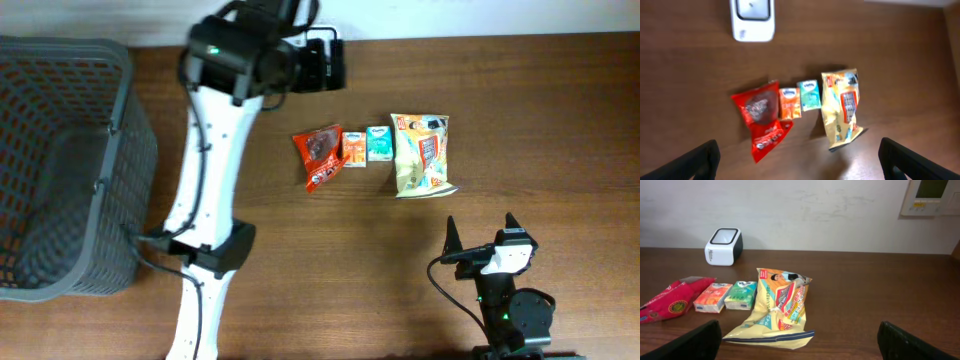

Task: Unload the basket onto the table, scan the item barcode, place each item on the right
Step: 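Carry the cream snack bag right of the packs and release it, then move the right gripper to the cream snack bag and grasp it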

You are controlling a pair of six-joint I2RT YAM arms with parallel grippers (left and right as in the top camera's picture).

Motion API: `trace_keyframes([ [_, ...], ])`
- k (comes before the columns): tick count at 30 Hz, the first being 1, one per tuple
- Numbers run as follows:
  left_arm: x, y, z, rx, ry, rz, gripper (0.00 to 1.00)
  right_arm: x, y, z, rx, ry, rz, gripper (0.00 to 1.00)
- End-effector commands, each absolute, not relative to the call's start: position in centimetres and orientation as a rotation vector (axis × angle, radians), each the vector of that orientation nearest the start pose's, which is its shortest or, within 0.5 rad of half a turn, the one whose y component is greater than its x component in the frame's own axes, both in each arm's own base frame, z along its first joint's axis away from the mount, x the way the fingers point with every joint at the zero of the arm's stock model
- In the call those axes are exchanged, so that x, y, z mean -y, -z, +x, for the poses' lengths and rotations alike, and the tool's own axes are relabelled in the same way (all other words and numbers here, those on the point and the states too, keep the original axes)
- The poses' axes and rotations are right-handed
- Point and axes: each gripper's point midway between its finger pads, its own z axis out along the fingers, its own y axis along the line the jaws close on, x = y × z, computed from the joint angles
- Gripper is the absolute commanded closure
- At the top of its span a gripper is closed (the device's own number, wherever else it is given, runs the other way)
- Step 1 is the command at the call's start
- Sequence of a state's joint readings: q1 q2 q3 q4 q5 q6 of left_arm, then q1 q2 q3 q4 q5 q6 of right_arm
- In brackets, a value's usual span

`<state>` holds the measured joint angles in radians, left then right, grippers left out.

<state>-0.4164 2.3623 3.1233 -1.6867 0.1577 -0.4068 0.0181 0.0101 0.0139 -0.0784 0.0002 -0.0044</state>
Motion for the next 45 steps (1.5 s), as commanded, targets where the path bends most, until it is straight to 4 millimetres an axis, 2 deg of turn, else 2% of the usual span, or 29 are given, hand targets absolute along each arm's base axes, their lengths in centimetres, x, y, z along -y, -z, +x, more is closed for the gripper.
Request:
trace_keyframes([
  [1, 18.7, -37.9, 42.1, -2.411, 0.545, 0.047, 0.01, -0.2, -15.5, 24.6, -1.650, 0.003, -0.015, 0.02],
  [2, 18.1, -38.8, 41.7, -2.390, 0.544, 0.038, 0.01, -0.2, -15.5, 24.6, -1.650, 0.003, -0.015, 0.02],
  [5, 17.2, -41.0, 40.4, -2.312, 0.474, 0.220, 0.01, -0.2, -15.5, 24.6, -1.650, 0.003, -0.015, 0.01],
  [6, 17.0, -41.4, 39.9, -2.304, 0.467, 0.224, 0.01, -0.2, -15.5, 24.6, -1.651, 0.003, -0.015, 0.02],
  [8, 13.9, -42.6, 38.5, -2.307, 0.366, 0.151, 0.01, -0.2, -15.5, 24.6, -1.650, 0.003, -0.015, 0.02],
  [9, 11.7, -42.7, 37.9, -2.321, 0.265, 0.065, 0.01, -0.2, -15.5, 24.6, -1.651, 0.003, -0.015, 0.01],
  [11, 5.3, -42.7, 36.1, -2.327, 0.038, -0.203, 0.01, -0.2, -15.5, 24.6, -1.651, 0.003, -0.015, 0.02],
  [14, -1.7, -41.7, 33.1, -2.320, -0.119, -0.522, 0.01, -0.2, -15.5, 24.6, -1.650, 0.003, -0.015, 0.02],
  [16, -4.9, -40.0, 32.0, -2.359, -0.181, -0.640, 0.01, -0.2, -15.5, 24.6, -1.650, 0.003, -0.015, 0.01],
  [18, -7.1, -38.5, 31.7, -2.381, -0.223, -0.751, 0.01, -0.2, -15.5, 24.6, -1.651, 0.003, -0.015, 0.02],
  [19, -7.8, -38.1, 31.5, -2.384, -0.235, -0.789, 0.01, -0.2, -15.5, 24.6, -1.650, 0.003, -0.015, 0.02],
  [21, -11.1, -37.2, 30.5, -2.336, -0.255, -1.006, 0.01, -0.2, -15.5, 24.6, -1.650, 0.003, -0.015, 0.01],
  [23, -13.1, -36.7, 29.7, -2.318, -0.248, -1.103, 0.01, -0.2, -15.5, 24.6, -1.650, 0.004, -0.015, 0.02],
  [24, -13.7, -36.8, 29.4, -2.309, -0.255, -1.124, 0.01, -0.2, -15.5, 24.6, -1.650, 0.003, -0.015, 0.02],
  [36, -13.7, -36.7, 29.4, -2.308, -0.256, -1.125, 0.01, 0.0, -15.5, 24.6, -1.650, 0.016, -0.005, 0.02],
  [37, -13.7, -36.7, 29.4, -2.308, -0.256, -1.125, 0.01, 0.4, -16.1, 24.6, -1.628, 0.030, 0.011, 0.01],
  [38, -13.7, -36.7, 29.4, -2.308, -0.256, -1.125, 0.01, -0.3, -17.7, 24.7, -1.564, -0.011, -0.010, 0.01],
  [39, -13.7, -36.7, 29.4, -2.308, -0.256, -1.125, 0.01, -3.8, -19.4, 24.2, -1.494, -0.241, -0.104, 0.02],
  [41, -13.7, -36.7, 29.4, -2.308, -0.256, -1.125, 0.01, -8.5, -20.9, 22.2, -1.429, -0.517, -0.293, 0.01],
  [42, -13.7, -36.7, 29.4, -2.308, -0.256, -1.125, 0.01, -9.8, -21.6, 21.2, -1.384, -0.569, -0.378, 0.02],
  [43, -13.7, -36.7, 29.4, -2.308, -0.256, -1.125, 0.01, -10.3, -22.5, 20.7, -1.342, -0.593, -0.410, 0.01],
  [44, -13.7, -36.7, 29.4, -2.308, -0.256, -1.125, 0.01, -10.3, -24.5, 20.1, -1.266, -0.617, -0.400, 0.02],
  [45, -13.7, -36.7, 29.4, -2.308, -0.256, -1.125, 0.01, -10.3, -27.6, 18.7, -1.124, -0.614, -0.414, 0.02],
])
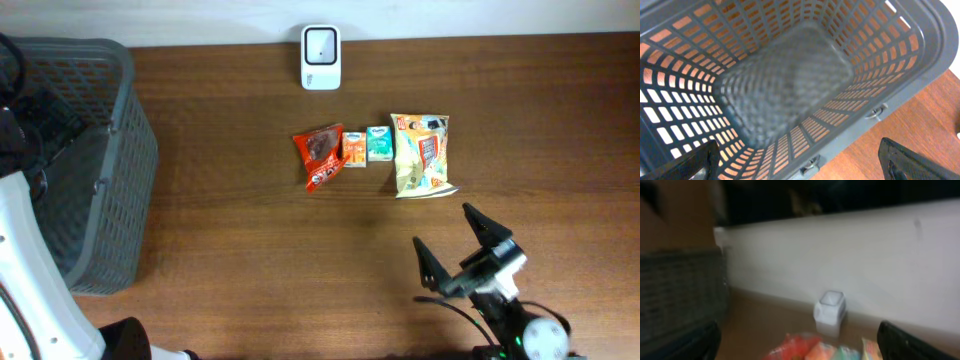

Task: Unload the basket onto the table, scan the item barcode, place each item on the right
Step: 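Move the right gripper to the cream snack bag and grasp it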

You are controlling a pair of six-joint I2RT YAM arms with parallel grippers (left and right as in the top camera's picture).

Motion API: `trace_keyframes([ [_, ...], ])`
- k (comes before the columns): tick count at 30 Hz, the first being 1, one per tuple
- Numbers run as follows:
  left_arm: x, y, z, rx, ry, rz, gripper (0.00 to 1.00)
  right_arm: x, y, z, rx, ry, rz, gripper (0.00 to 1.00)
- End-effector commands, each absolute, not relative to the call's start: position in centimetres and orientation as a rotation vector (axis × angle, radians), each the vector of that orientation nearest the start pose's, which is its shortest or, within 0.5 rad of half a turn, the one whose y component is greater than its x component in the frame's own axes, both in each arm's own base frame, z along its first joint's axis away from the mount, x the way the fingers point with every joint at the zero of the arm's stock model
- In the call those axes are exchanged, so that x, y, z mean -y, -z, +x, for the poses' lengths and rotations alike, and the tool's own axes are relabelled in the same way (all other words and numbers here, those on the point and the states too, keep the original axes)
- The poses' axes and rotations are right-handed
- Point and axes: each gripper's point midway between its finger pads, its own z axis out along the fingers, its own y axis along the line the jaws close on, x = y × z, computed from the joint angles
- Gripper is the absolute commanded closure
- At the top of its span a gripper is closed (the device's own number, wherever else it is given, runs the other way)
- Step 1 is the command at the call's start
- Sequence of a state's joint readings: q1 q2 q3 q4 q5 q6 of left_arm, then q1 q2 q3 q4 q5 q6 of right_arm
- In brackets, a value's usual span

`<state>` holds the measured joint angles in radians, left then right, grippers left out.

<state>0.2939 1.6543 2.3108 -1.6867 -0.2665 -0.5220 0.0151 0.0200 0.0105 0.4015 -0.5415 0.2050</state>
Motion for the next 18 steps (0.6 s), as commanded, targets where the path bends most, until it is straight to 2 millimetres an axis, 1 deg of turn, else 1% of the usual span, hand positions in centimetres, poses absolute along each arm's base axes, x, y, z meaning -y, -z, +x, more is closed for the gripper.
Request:
trace_keyframes([
  [1, -13.7, -36.7, 29.4, -2.308, -0.256, -1.125, 0.01, -9.8, -31.7, 16.6, -0.936, -0.549, -0.427, 0.01],
  [2, -13.7, -36.7, 29.4, -2.308, -0.256, -1.125, 0.01, -8.5, -34.8, 15.7, -0.861, -0.493, -0.361, 0.02],
  [3, -13.7, -36.7, 29.4, -2.308, -0.256, -1.125, 0.01, -7.9, -36.3, 15.8, -0.874, -0.444, -0.335, 0.01],
  [4, -13.7, -36.7, 29.4, -2.308, -0.256, -1.125, 0.01, -7.8, -37.4, 16.2, -0.929, -0.379, -0.352, 0.02],
  [6, -13.7, -36.7, 29.4, -2.308, -0.256, -1.125, 0.01, -7.8, -38.2, 17.3, -1.084, -0.304, -0.388, 0.01],
  [7, -13.7, -36.7, 29.4, -2.308, -0.256, -1.125, 0.01, -7.8, -38.6, 18.6, -1.245, -0.280, -0.413, 0.01],
  [9, -13.7, -36.7, 29.4, -2.308, -0.256, -1.125, 0.01, -7.8, -38.4, 20.9, -1.519, -0.320, -0.410, 0.02],
  [10, -13.7, -36.7, 29.4, -2.308, -0.256, -1.125, 0.01, -7.8, -37.9, 22.2, -1.660, -0.355, -0.395, 0.02],
  [11, -13.7, -36.7, 29.4, -2.308, -0.256, -1.125, 0.01, -8.3, -37.2, 24.0, -1.806, -0.418, -0.395, 0.02],
  [12, -13.7, -36.7, 29.4, -2.308, -0.256, -1.125, 0.01, -9.7, -37.2, 25.1, -1.861, -0.543, -0.428, 0.02],
  [14, -13.7, -36.7, 29.4, -2.308, -0.256, -1.125, 0.01, -13.0, -36.4, 25.7, -1.907, -0.851, -0.525, 0.02],
  [15, -13.7, -36.7, 29.4, -2.308, -0.256, -1.125, 0.01, -13.4, -35.2, 27.4, -1.940, -0.911, -0.518, 0.02],
  [16, -13.7, -36.7, 29.4, -2.308, -0.256, -1.125, 0.01, -13.3, -33.2, 30.2, -2.026, -0.959, -0.414, 0.02],
  [17, -13.7, -36.7, 29.4, -2.308, -0.256, -1.125, 0.01, -12.3, -31.1, 32.4, -2.130, -0.941, -0.248, 0.02],
  [18, -13.7, -36.7, 29.4, -2.308, -0.256, -1.125, 0.01, -10.5, -28.0, 34.5, -2.260, -0.860, -0.022, 0.02],
])
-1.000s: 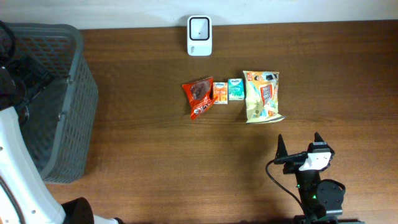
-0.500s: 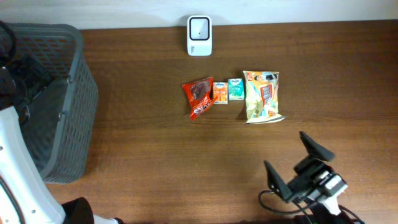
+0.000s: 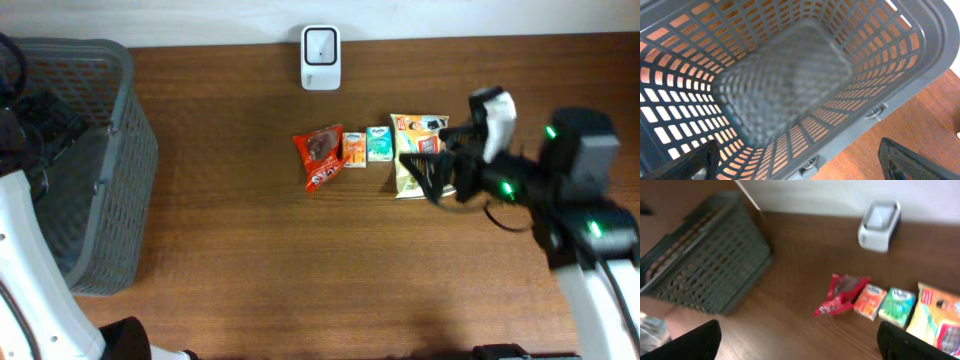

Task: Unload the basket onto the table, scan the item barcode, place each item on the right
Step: 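Move the right gripper to the cream snack bag and grasp it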

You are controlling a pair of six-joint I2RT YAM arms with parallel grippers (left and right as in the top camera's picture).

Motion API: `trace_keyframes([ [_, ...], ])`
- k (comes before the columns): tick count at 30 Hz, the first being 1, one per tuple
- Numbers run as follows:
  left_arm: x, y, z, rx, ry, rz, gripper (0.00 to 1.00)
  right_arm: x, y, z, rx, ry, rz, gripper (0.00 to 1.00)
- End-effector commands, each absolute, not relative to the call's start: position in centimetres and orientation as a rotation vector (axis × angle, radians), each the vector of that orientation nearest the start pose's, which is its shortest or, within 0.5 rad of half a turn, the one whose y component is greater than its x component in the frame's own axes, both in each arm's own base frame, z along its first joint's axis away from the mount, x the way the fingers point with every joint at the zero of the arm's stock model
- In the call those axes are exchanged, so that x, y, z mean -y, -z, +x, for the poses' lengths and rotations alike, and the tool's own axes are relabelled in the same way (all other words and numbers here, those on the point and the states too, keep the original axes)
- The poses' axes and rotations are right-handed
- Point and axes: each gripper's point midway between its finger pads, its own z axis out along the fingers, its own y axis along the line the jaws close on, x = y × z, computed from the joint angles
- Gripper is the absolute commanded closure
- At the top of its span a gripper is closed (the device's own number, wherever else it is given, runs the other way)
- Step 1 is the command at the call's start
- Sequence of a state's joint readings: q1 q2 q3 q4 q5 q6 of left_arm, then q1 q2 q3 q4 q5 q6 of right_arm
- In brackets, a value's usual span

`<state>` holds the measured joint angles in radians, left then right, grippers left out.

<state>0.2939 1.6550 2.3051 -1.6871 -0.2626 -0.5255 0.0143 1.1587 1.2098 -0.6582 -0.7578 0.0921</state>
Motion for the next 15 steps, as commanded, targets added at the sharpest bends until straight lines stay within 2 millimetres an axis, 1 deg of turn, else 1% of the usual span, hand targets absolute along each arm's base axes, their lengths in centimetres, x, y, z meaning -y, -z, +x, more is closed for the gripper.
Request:
trace_keyframes([
  [1, -13.7, -36.7, 29.4, -2.308, -0.256, -1.125, 0.01, -8.8, -25.3, 35.8, -2.359, -0.724, 0.072, 0.02],
  [2, -13.7, -36.7, 29.4, -2.308, -0.256, -1.125, 0.01, -7.5, -23.6, 36.3, -2.433, -0.626, 0.140, 0.02],
  [3, -13.7, -36.7, 29.4, -2.308, -0.256, -1.125, 0.01, -5.4, -21.2, 36.9, -2.553, -0.472, 0.248, 0.01],
  [4, -13.7, -36.7, 29.4, -2.308, -0.256, -1.125, 0.01, -5.0, -20.0, 37.7, -2.606, -0.431, 0.274, 0.01],
  [5, -13.7, -36.7, 29.4, -2.308, -0.256, -1.125, 0.01, -5.1, -18.8, 38.8, -2.636, -0.442, 0.297, 0.03],
  [6, -13.7, -36.7, 29.4, -2.308, -0.256, -1.125, 0.01, -5.1, -17.7, 39.7, -2.648, -0.448, 0.333, 0.18],
  [7, -13.7, -36.7, 29.4, -2.308, -0.256, -1.125, 0.01, -5.1, -15.8, 41.2, -2.660, -0.455, 0.364, 0.64],
  [8, -13.7, -36.7, 29.4, -2.308, -0.256, -1.125, 0.01, -5.2, -14.2, 41.9, -2.682, -0.460, 0.379, 0.77],
  [11, -13.7, -36.7, 29.4, -2.308, -0.256, -1.125, 0.01, -5.3, -10.2, 43.0, -2.742, -0.455, 0.398, 0.93],
  [13, -13.7, -36.7, 29.4, -2.308, -0.256, -1.125, 0.01, -5.0, -8.2, 43.3, -2.777, -0.432, 0.413, 0.96],
  [14, -13.7, -36.7, 29.4, -2.308, -0.256, -1.125, 0.01, -4.5, -7.0, 43.3, -2.798, -0.385, 0.429, 0.95],
  [15, -13.7, -36.7, 29.4, -2.308, -0.256, -1.125, 0.01, -2.9, -4.7, 42.9, -2.847, -0.236, 0.465, 0.95],
])
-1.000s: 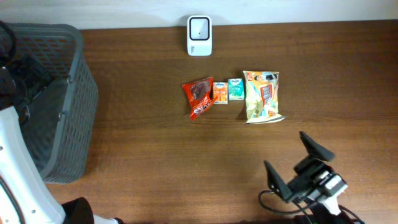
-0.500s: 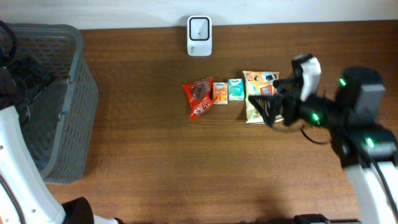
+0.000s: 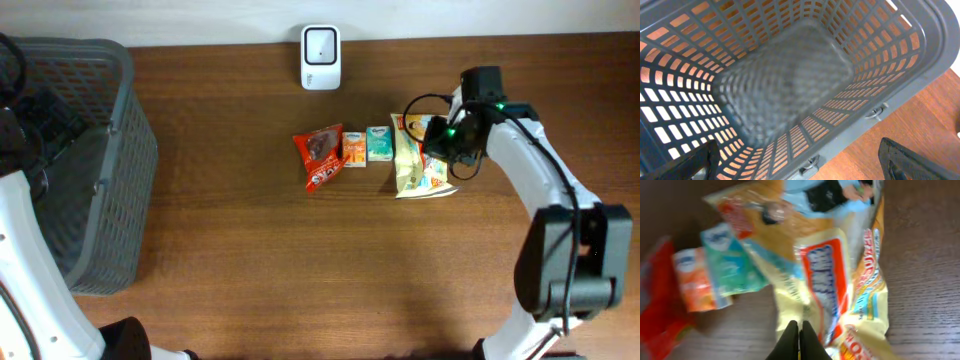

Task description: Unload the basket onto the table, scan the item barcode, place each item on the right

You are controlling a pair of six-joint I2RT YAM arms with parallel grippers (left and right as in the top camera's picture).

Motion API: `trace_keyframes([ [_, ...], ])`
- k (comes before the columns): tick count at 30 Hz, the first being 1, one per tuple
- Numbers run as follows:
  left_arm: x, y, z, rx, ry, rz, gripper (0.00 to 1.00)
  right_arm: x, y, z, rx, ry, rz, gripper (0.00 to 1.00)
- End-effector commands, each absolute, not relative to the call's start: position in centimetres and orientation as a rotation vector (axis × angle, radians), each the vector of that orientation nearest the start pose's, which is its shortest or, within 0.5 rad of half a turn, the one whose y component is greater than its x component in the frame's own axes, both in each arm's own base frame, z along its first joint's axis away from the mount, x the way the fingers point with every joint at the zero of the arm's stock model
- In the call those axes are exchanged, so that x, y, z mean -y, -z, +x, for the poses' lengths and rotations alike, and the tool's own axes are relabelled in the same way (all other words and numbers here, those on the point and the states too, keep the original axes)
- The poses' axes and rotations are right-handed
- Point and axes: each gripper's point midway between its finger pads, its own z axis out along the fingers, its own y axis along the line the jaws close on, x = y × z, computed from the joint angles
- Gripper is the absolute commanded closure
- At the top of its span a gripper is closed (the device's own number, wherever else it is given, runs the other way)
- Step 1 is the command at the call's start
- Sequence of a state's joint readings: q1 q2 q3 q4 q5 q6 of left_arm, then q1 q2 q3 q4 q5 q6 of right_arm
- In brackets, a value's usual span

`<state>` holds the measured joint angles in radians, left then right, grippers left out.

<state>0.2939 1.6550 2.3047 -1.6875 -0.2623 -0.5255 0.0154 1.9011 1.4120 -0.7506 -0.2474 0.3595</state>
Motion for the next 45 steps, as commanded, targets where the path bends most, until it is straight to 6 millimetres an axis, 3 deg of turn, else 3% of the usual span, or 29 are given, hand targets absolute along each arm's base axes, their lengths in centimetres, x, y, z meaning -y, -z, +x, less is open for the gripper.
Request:
trace_keyframes([
  [1, -13.7, -36.7, 29.4, -2.308, -0.256, -1.125, 0.01, -1.8, -2.9, 42.3, -2.889, -0.138, 0.486, 0.95],
  [4, -13.7, -36.7, 29.4, -2.308, -0.256, -1.125, 0.01, -1.6, 0.2, 41.4, -2.970, -0.099, 0.492, 0.95],
  [6, -13.7, -36.7, 29.4, -2.308, -0.256, -1.125, 0.01, -1.5, -0.4, 41.0, -2.985, -0.099, 0.499, 0.95],
  [8, -13.7, -36.7, 29.4, -2.308, -0.256, -1.125, 0.01, -1.5, -3.9, 41.3, -2.986, -0.098, 0.480, 0.95],
  [10, -13.7, -36.7, 29.4, -2.308, -0.256, -1.125, 0.01, -1.5, -10.7, 42.2, -2.979, -0.089, 0.365, 0.87],
  [12, -13.7, -36.7, 29.4, -2.308, -0.256, -1.125, 0.01, -0.8, -13.3, 42.3, -2.968, -0.037, 0.364, 0.83],
  [13, -13.7, -36.7, 29.4, -2.308, -0.256, -1.125, 0.01, -0.3, -13.5, 42.1, -2.971, 0.006, 0.368, 0.83],
  [20, -13.7, -36.7, 29.4, -2.308, -0.256, -1.125, 0.01, 0.2, -6.5, 40.8, -3.079, 0.076, 0.385, 0.84],
  [25, -13.7, -36.7, 29.4, -2.308, -0.256, -1.125, 0.01, 0.8, 0.9, 39.3, -3.118, 0.145, 0.391, 0.83],
  [27, -13.7, -36.7, 29.4, -2.308, -0.256, -1.125, 0.01, -0.8, 1.0, 39.2, -3.133, 0.031, 0.379, 0.82],
  [29, -13.7, -36.7, 29.4, -2.308, -0.256, -1.125, 0.01, -1.7, -0.4, 39.8, -3.141, -0.055, 0.365, 0.82],
  [31, -13.7, -36.7, 29.4, -2.308, -0.256, -1.125, 0.01, -1.7, -3.7, 40.2, -3.161, -0.051, 0.369, 0.82],
  [32, -13.7, -36.7, 29.4, -2.308, -0.256, -1.125, 0.01, -1.8, -6.1, 39.6, -3.206, -0.052, 0.329, 0.78],
  [33, -13.7, -36.7, 29.4, -2.308, -0.256, -1.125, 0.01, -1.7, -7.9, 37.7, -3.292, -0.038, 0.302, 0.67],
  [34, -13.7, -36.7, 29.4, -2.308, -0.256, -1.125, 0.01, -1.7, -8.4, 35.8, -3.370, -0.027, 0.278, 0.53],
  [37, -13.7, -36.7, 29.4, -2.308, -0.256, -1.125, 0.01, -1.6, -7.3, 33.1, -3.480, -0.006, 0.292, 0.50],
  [39, -13.7, -36.7, 29.4, -2.308, -0.256, -1.125, 0.01, -1.6, -5.9, 33.1, -3.469, -0.010, 0.292, 0.61],
  [41, -13.7, -36.7, 29.4, -2.308, -0.256, -1.125, 0.01, -2.3, -3.5, 34.2, -3.406, -0.083, 0.292, 0.89],
  [45, -13.7, -36.7, 29.4, -2.308, -0.256, -1.125, 0.01, -2.4, 0.6, 34.6, -3.338, -0.108, 0.284, 0.96],
])
